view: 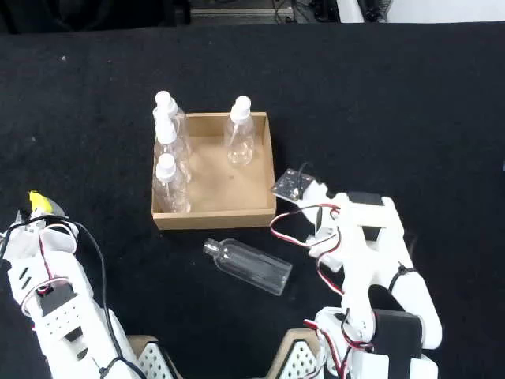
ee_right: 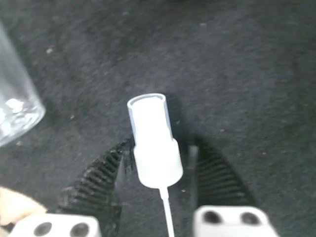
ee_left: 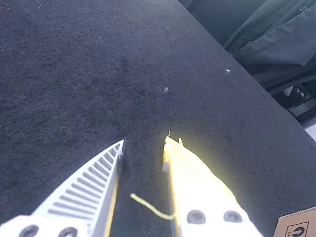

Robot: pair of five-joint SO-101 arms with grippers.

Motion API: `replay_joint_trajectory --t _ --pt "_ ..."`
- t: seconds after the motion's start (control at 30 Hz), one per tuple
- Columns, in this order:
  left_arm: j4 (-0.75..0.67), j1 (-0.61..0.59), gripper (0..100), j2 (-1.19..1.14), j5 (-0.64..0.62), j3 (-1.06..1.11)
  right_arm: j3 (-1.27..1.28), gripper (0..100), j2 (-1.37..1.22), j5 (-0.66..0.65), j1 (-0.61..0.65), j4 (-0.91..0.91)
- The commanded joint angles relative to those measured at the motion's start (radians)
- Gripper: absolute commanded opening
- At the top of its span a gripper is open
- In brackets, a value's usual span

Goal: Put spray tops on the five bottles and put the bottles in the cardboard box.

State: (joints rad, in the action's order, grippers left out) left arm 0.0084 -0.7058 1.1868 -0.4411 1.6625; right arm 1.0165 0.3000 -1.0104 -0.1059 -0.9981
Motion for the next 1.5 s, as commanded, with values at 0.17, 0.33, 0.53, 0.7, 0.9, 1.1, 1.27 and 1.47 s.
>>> replay_joint_trajectory --t 0.17,0.33,0.53,0.7,0.9,1.1,1.27,1.47 --pt "-0.023 0.013 12 0.017 0.002 -0.016 -0.153 1.1 0.113 0.02 -0.026 -0.175" --pt "-0.021 0.013 12 0.017 0.002 -0.016 -0.424 1.1 0.315 0.23 0.04 -0.483" --pt "-0.015 0.001 12 0.017 0.023 -0.016 -0.668 1.1 0.473 0.516 0.399 -0.758" --pt "0.026 -0.013 12 0.017 0.078 -0.041 -0.699 1.1 0.447 0.695 0.684 -0.709" --pt "0.496 -0.033 12 0.008 0.078 -0.331 -0.691 1.1 0.403 0.833 0.948 -0.615" --pt "0.775 -0.185 12 0.008 0.153 -0.556 -0.638 1.1 0.367 0.867 1.045 -0.477" --pt "0.822 -0.348 12 0.006 0.25 -0.595 -0.585 1.1 0.297 0.868 1.105 -0.295" --pt "0.867 -0.44 12 0.006 0.302 -0.595 -0.578 1.3 0.125 0.976 1.152 -0.051"
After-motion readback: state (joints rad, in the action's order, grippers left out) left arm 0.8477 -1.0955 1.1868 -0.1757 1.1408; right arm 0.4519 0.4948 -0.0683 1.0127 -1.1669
